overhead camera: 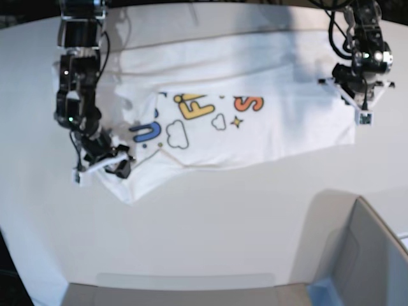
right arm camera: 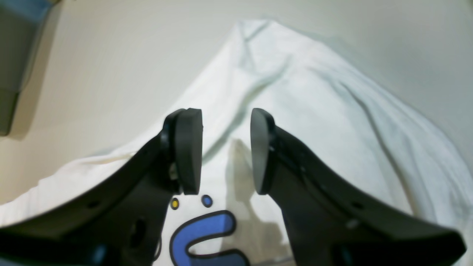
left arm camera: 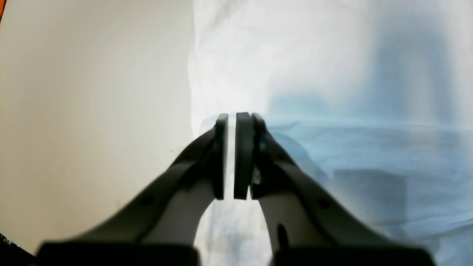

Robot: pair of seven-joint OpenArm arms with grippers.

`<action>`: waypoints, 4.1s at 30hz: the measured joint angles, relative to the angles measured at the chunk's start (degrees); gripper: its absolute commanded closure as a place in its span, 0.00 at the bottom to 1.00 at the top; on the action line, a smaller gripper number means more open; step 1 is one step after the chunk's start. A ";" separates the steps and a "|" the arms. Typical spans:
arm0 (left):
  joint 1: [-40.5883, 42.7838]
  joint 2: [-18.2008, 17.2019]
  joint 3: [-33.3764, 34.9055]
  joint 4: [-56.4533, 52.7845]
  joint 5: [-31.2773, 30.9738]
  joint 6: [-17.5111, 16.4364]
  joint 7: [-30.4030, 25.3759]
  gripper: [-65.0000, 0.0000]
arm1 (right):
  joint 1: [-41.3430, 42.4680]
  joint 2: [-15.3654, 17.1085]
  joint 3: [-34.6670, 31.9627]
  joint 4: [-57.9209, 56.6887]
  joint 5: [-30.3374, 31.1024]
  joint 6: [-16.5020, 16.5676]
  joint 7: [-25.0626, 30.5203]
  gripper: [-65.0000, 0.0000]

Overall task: Layout the t-shirt on the table in an organized manner, then fold the t-shirt properly
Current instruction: 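Move the right gripper down to the shirt's hem corner and grasp it, then move the left gripper to the hem corner beside it and grasp it, then lift the hem with both grippers and fold it over toward the shoulder band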

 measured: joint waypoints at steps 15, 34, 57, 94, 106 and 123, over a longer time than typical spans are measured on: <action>-1.38 0.04 0.04 0.00 -0.02 0.00 0.13 0.94 | 6.88 -1.51 -0.24 -13.64 0.11 -0.17 6.56 0.66; -1.38 0.00 0.04 0.00 0.00 0.00 0.02 0.94 | 5.73 -4.83 -2.64 -12.46 0.55 -0.20 6.51 0.66; -21.68 -0.46 0.02 -20.31 0.13 0.61 -1.01 0.53 | 7.52 -4.13 -2.89 -17.49 0.63 0.33 10.71 0.66; -24.04 -5.22 5.79 -38.32 -0.42 -0.20 -13.20 0.92 | 10.91 -3.08 -3.13 -22.12 0.46 0.26 10.21 1.00; -22.77 -5.16 5.64 -32.92 -0.22 -0.20 -14.64 1.00 | 8.87 -3.08 -3.15 -14.23 0.17 0.24 10.01 1.00; -15.15 -3.76 -3.10 -17.31 -0.17 0.00 -13.84 1.00 | -0.94 -2.97 -2.49 6.29 0.46 -0.13 2.95 1.00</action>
